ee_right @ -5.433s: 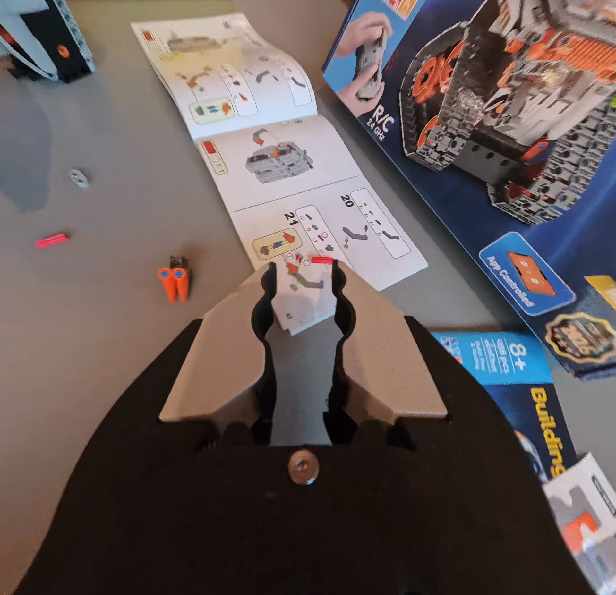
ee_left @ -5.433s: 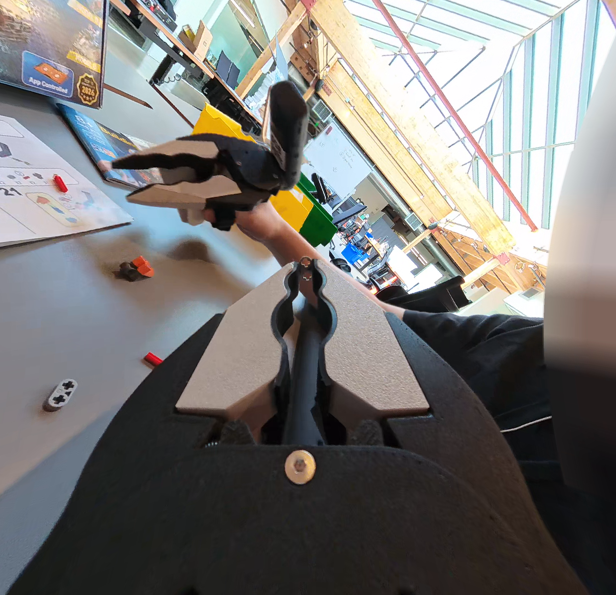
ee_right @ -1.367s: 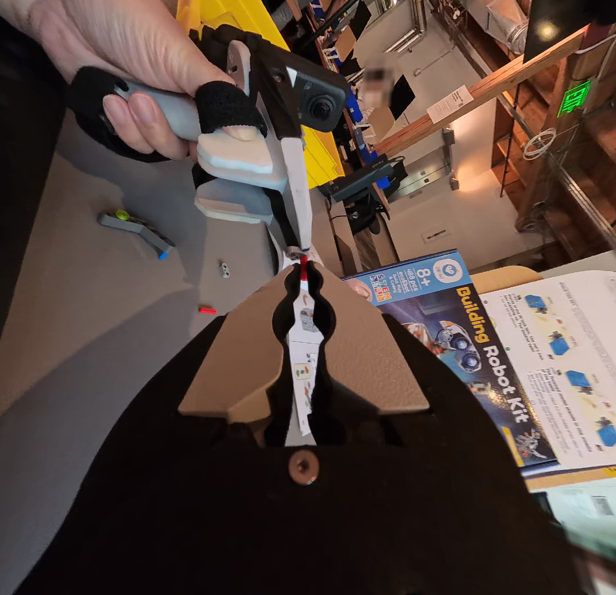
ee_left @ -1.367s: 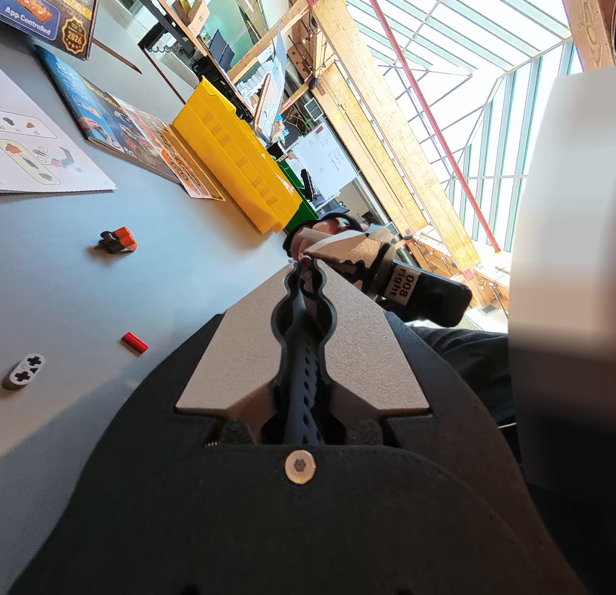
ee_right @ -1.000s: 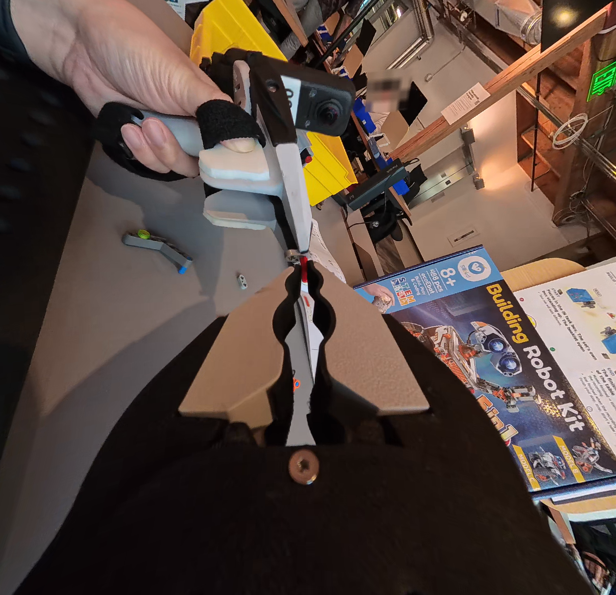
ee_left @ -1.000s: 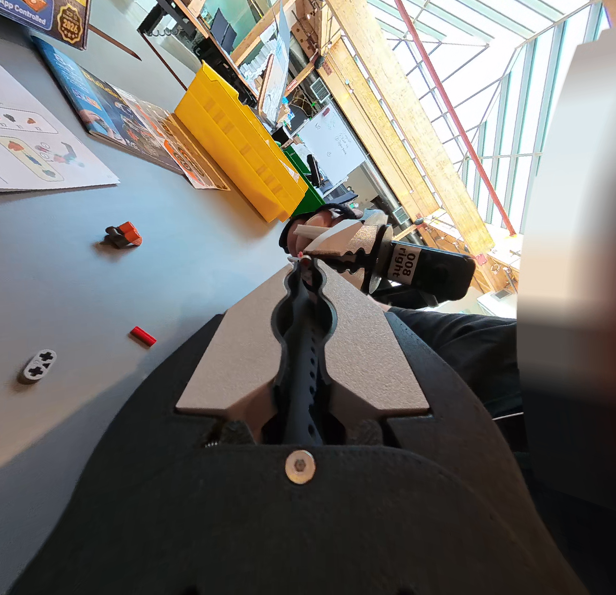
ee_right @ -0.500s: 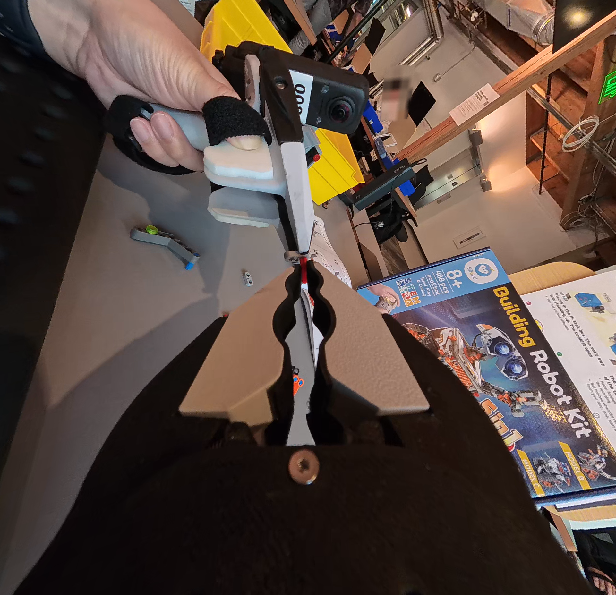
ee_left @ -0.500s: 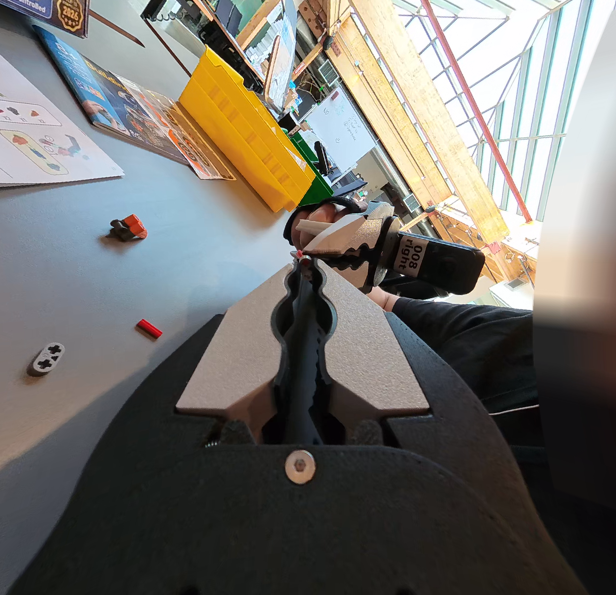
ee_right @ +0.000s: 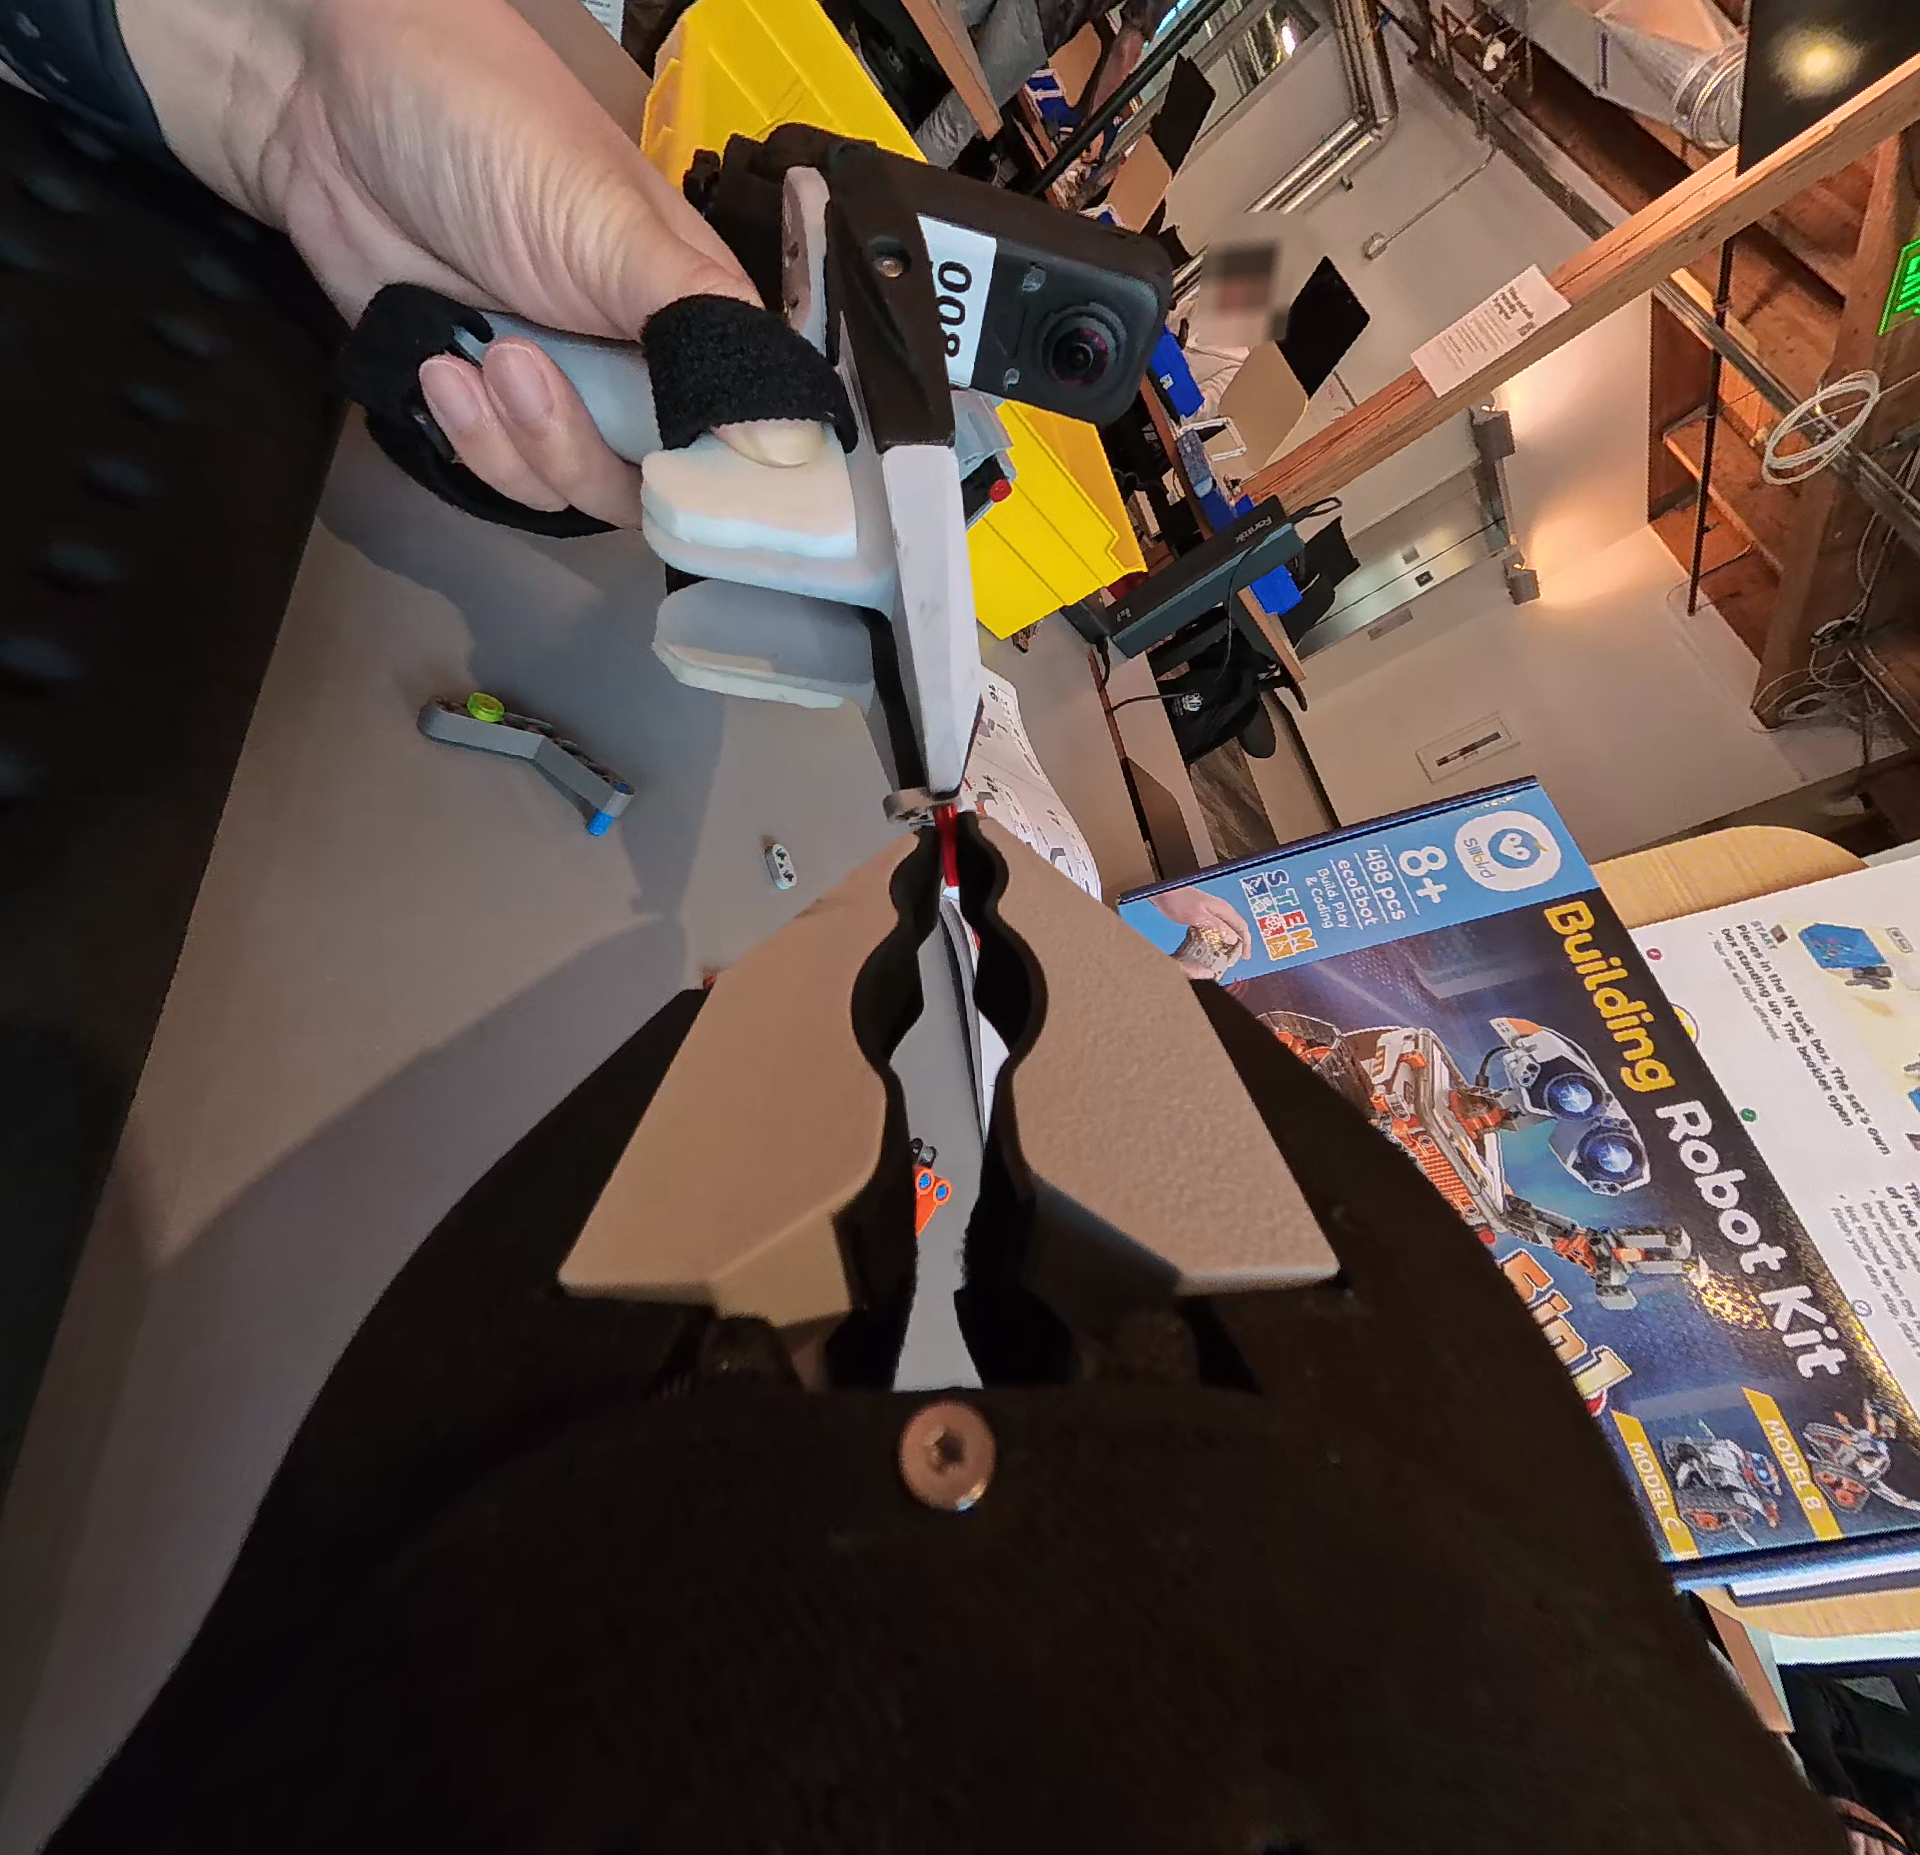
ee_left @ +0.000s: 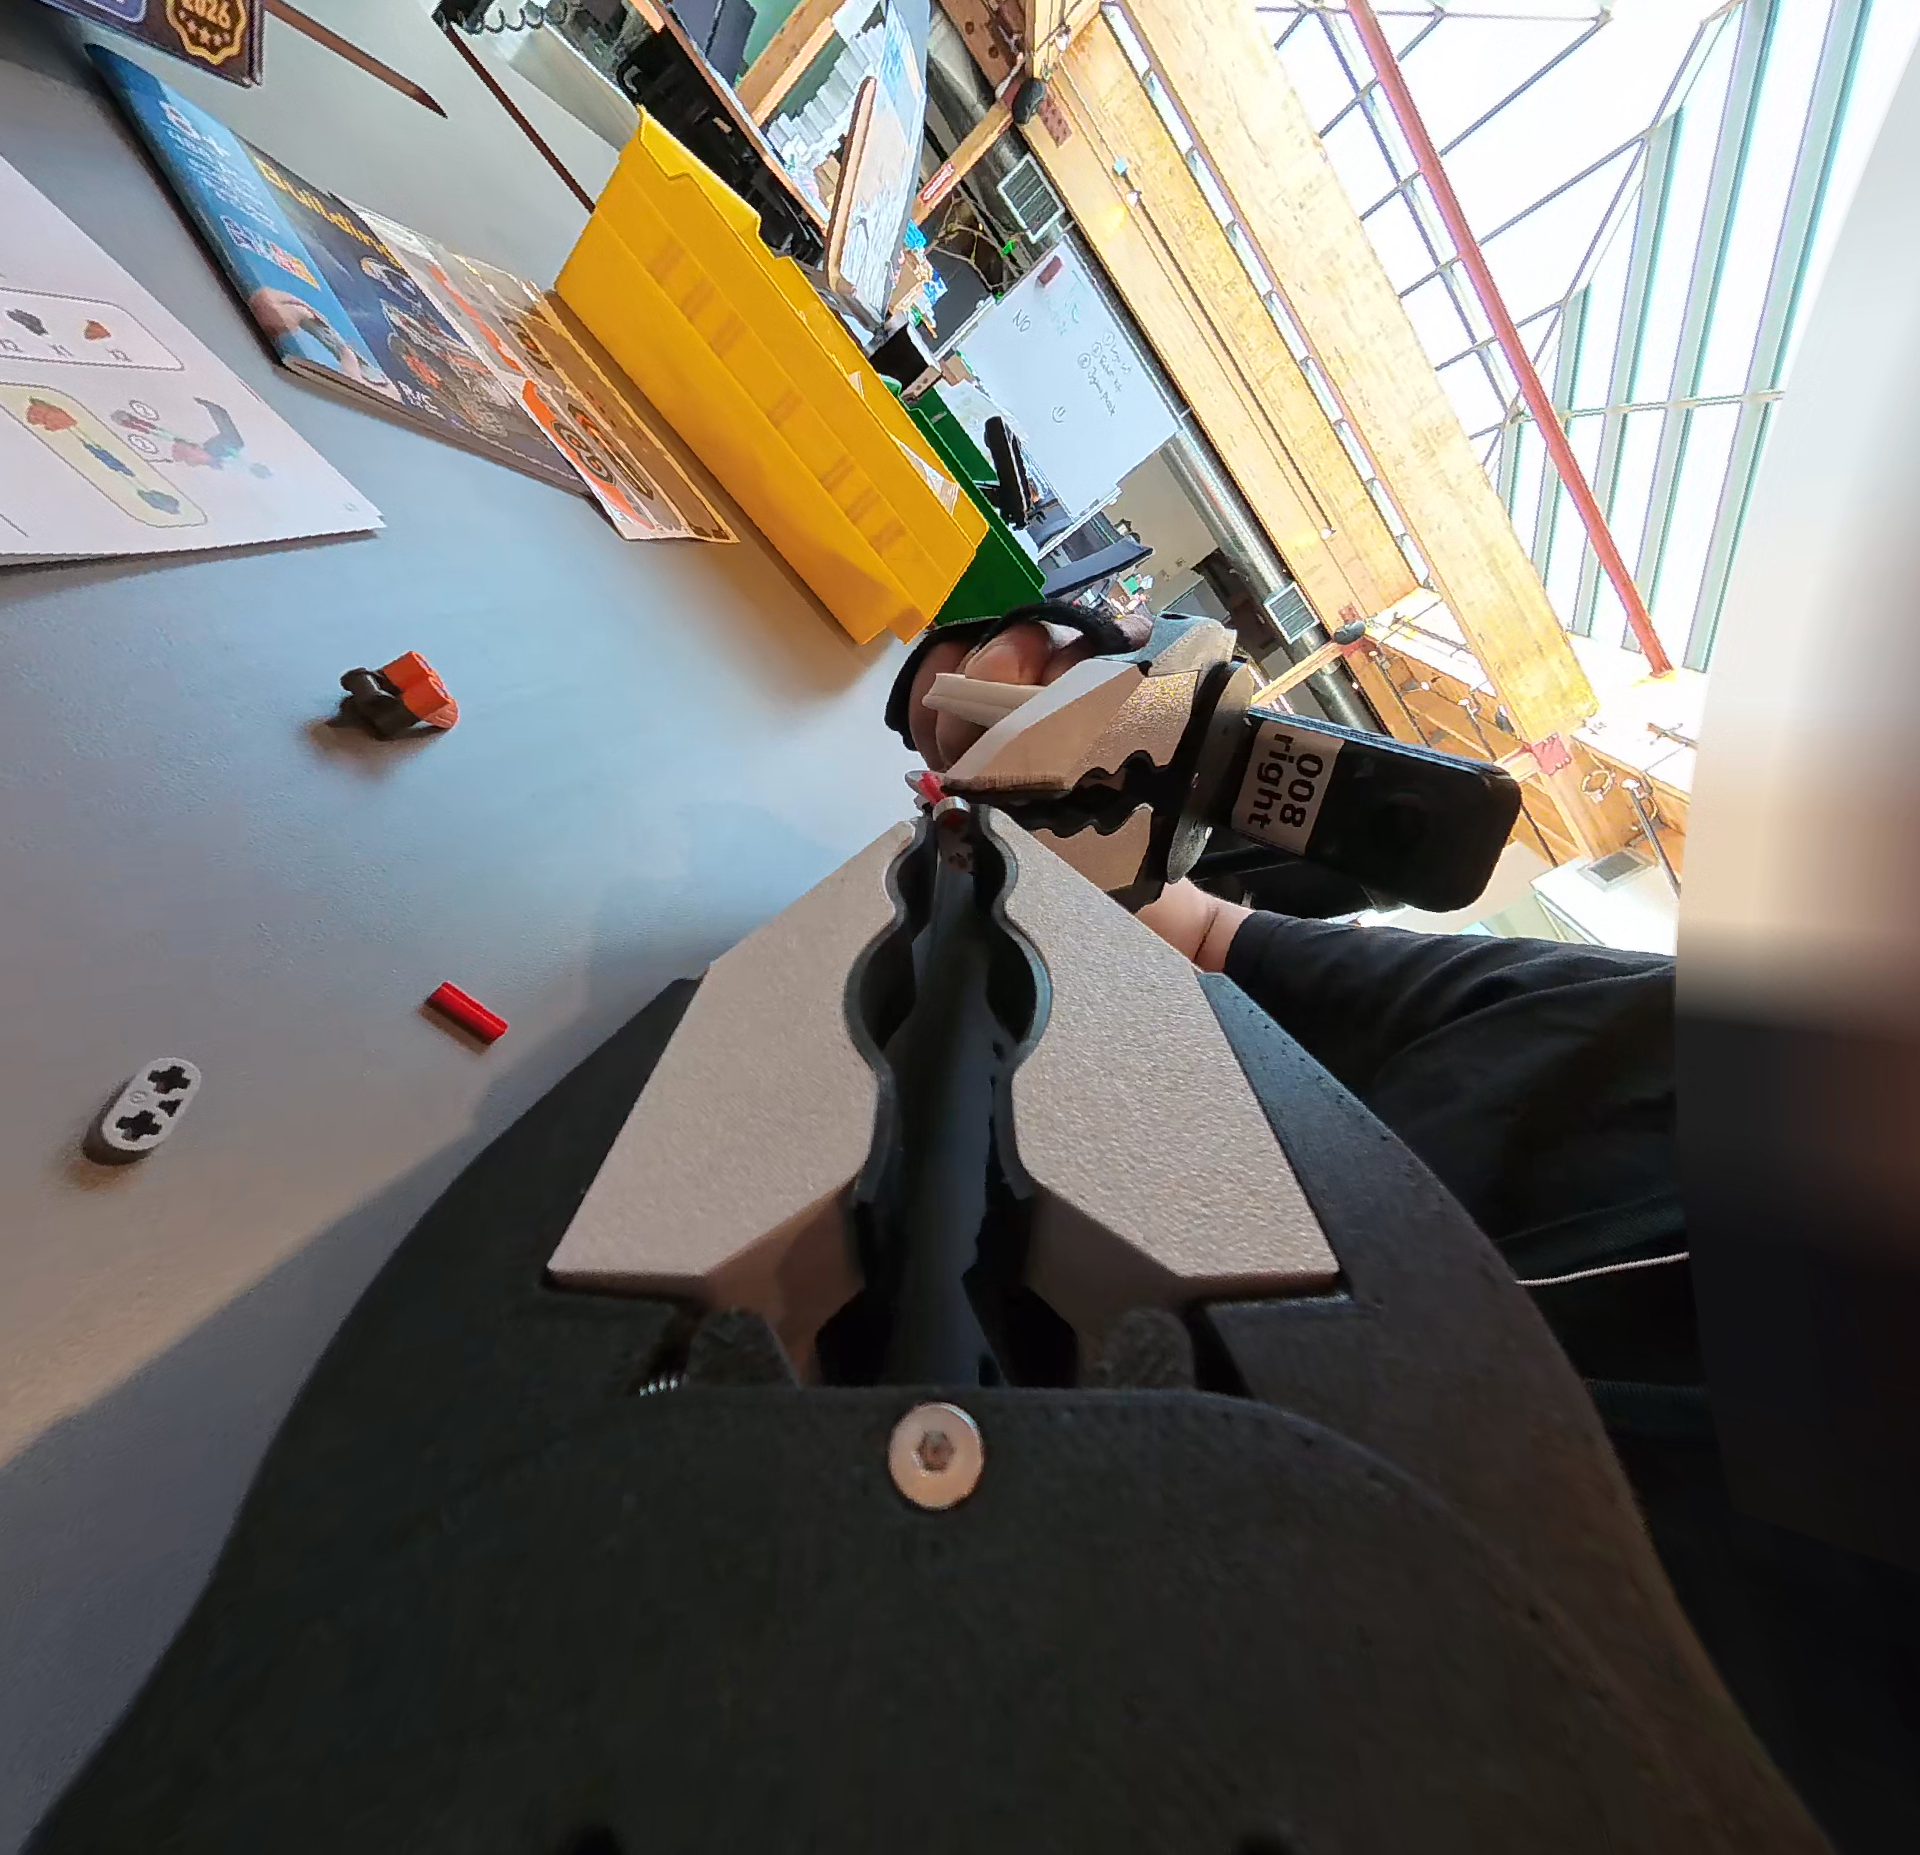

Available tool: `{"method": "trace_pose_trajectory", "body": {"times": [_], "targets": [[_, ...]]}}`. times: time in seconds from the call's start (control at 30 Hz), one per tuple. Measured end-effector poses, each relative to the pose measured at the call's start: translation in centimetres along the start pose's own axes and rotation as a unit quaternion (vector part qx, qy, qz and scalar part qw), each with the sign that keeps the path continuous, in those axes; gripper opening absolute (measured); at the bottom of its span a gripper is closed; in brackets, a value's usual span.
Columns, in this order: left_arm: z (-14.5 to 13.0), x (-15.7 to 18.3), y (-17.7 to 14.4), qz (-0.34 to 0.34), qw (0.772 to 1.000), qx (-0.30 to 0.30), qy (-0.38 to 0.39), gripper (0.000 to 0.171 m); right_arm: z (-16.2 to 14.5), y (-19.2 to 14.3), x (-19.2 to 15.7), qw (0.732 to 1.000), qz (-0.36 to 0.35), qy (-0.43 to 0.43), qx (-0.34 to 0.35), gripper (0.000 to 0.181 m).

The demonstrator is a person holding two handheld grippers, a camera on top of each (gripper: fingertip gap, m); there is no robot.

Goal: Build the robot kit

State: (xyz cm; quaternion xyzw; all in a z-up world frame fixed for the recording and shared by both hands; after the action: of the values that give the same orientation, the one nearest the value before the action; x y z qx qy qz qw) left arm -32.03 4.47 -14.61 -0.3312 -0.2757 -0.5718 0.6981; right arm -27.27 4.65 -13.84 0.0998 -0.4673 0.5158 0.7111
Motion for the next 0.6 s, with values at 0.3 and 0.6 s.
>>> {"method": "trace_pose_trajectory", "body": {"times": [0.3, 0.6], "targets": [[-0.06, -0.1, 0.03, 0.003, 1.0, -0.002, -0.001, 0.005, -0.03, 0.08, -0.08, 1.0, 0.002, 0.003, 0.001, 0.001], [-0.11, -0.12, 0.13, 0.005, 1.0, -0.005, 0.001, 0.004, -0.03, 0.19, -0.1, 1.0, -0.003, 0.0, -0.003, 0.001]]}}
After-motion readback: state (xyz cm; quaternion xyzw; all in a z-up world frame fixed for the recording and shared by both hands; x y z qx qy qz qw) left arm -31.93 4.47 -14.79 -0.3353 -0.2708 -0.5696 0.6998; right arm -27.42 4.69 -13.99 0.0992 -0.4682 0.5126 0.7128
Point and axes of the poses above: each gripper's, where its closed fingertips meet, y out along the fingers, z out of its top, x = y × z across the jaws, the point moved 3 cm from there along -y, back along the fingers, and after that the axes turned 14 degrees about -x, right-handed, at the moved point
